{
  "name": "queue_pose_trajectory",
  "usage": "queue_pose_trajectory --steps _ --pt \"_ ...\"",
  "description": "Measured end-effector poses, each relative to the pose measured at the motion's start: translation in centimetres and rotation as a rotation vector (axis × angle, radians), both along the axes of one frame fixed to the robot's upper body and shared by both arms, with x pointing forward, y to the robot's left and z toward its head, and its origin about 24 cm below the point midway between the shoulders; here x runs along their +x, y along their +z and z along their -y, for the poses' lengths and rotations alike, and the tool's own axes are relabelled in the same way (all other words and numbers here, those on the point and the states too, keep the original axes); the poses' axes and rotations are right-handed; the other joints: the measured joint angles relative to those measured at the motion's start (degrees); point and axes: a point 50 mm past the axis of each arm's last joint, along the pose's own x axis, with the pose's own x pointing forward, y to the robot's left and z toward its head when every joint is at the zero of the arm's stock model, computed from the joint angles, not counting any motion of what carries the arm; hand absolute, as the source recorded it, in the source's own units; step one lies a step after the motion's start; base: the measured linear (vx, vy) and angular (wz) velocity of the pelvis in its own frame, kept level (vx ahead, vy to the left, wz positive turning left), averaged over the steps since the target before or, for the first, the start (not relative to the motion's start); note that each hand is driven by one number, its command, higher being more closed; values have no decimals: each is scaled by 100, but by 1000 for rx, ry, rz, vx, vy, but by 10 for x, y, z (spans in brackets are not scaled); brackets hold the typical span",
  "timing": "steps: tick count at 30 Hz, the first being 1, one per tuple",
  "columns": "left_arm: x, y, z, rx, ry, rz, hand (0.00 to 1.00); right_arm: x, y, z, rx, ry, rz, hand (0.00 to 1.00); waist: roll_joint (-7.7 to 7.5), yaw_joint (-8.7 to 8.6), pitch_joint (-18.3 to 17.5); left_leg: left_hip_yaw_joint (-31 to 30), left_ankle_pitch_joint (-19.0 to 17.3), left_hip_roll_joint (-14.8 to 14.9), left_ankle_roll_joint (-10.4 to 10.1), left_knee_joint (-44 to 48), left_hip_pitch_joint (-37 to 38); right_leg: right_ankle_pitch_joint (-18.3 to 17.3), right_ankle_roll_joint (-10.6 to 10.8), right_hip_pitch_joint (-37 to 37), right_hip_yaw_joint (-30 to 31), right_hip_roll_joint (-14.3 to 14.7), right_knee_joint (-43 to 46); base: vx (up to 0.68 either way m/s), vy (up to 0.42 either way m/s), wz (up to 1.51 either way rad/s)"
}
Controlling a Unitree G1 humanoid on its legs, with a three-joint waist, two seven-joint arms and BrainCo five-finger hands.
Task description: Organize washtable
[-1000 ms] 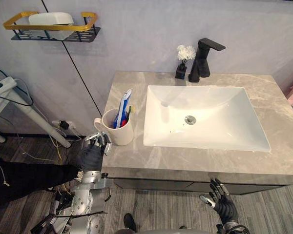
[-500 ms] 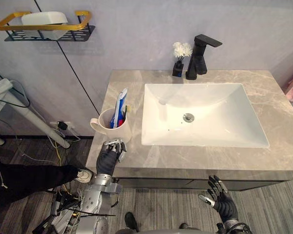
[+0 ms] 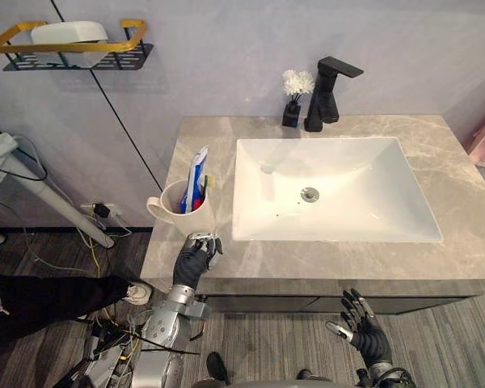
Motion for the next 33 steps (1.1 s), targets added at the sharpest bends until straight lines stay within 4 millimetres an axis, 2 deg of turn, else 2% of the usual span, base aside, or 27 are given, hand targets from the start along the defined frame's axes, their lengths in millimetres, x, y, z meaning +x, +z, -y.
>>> queue_pose_trajectory --steps 10,33 --pt "9 0 -16 58 77 6 100 2 1 2 0 5 -2 0 3 1 -2 40 0 12 -1 0 3 4 -5 -15 31 8 -1 0 0 0" --pt "36 8 -25 258 50 41 100 7 2 4 -7 36 5 0 -2 -11 -10 106 2 25 -1 0 -12 33 -31 -73 128 19 7 0 0 -1"
